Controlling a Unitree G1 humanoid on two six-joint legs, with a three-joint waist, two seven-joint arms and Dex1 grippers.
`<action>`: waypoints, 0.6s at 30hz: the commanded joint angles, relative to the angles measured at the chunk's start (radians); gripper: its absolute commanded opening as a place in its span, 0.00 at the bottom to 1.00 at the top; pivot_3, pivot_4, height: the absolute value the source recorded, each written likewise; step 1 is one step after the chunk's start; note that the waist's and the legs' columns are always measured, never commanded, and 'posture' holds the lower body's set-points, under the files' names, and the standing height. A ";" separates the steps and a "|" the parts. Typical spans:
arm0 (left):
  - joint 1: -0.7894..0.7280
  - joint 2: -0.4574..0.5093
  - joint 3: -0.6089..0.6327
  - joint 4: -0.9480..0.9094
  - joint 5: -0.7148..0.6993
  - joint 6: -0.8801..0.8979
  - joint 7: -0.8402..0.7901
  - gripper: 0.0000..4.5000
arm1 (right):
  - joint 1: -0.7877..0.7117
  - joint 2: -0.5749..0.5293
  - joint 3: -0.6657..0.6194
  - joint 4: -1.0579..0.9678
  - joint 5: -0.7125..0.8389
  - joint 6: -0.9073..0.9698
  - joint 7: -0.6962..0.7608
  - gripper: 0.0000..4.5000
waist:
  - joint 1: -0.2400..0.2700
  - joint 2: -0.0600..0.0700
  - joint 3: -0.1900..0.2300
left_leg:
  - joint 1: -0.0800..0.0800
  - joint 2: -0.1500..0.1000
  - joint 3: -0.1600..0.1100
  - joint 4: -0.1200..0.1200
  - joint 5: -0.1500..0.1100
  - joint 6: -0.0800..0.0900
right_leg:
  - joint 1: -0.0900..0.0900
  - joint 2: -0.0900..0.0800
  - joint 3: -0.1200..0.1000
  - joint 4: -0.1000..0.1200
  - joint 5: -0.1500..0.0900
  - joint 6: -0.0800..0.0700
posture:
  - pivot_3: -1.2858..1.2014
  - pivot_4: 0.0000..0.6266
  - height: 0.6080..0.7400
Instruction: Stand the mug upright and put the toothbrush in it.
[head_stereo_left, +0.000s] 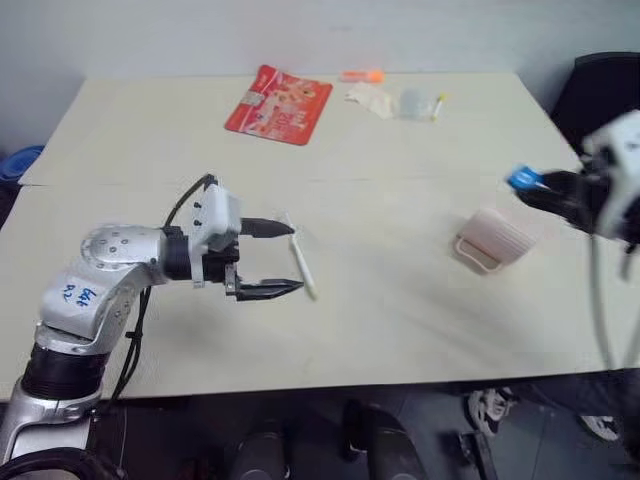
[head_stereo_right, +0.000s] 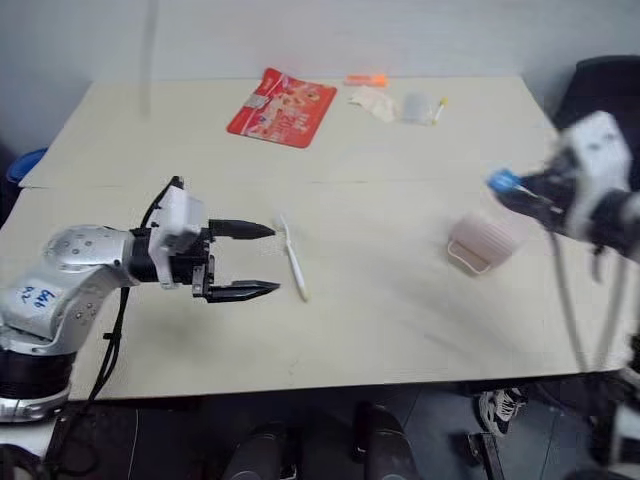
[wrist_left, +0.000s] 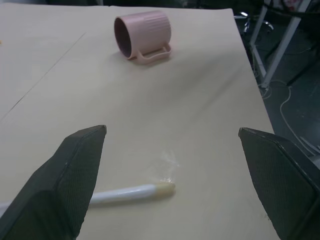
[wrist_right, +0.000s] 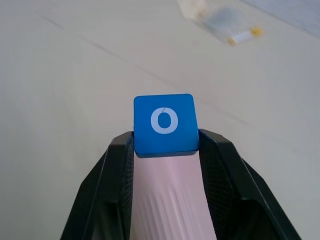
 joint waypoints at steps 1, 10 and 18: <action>-0.040 -0.042 -0.041 0.030 0.019 -0.045 -0.027 1.00 | 0.222 -0.013 -0.201 -0.146 0.018 0.104 0.010 0.33 | -0.009 -0.002 0.000 | 0.005 0.000 0.000 0.000 0.000 0.000 | 0.001 0.001 0.001 -0.001 0.001 0.000 | 0.52 0.24 1.00; -0.092 -0.138 -0.154 0.112 0.136 -0.192 -0.075 1.00 | 0.618 0.288 -0.359 -0.253 0.033 -0.030 -0.132 0.33 | -0.028 0.001 -0.001 | 0.032 0.001 -0.002 -0.016 -0.002 -0.001 | 0.031 0.004 0.012 -0.012 0.000 0.002 | 0.52 0.24 1.00; -0.114 -0.171 -0.145 0.135 0.146 -0.205 -0.071 1.00 | 0.589 0.282 -0.260 -0.075 -0.011 -0.227 -0.259 0.78 | -0.024 0.001 -0.001 | 0.032 0.000 0.000 -0.016 0.000 -0.001 | 0.029 0.005 0.014 -0.011 -0.001 0.001 | 0.52 0.24 1.00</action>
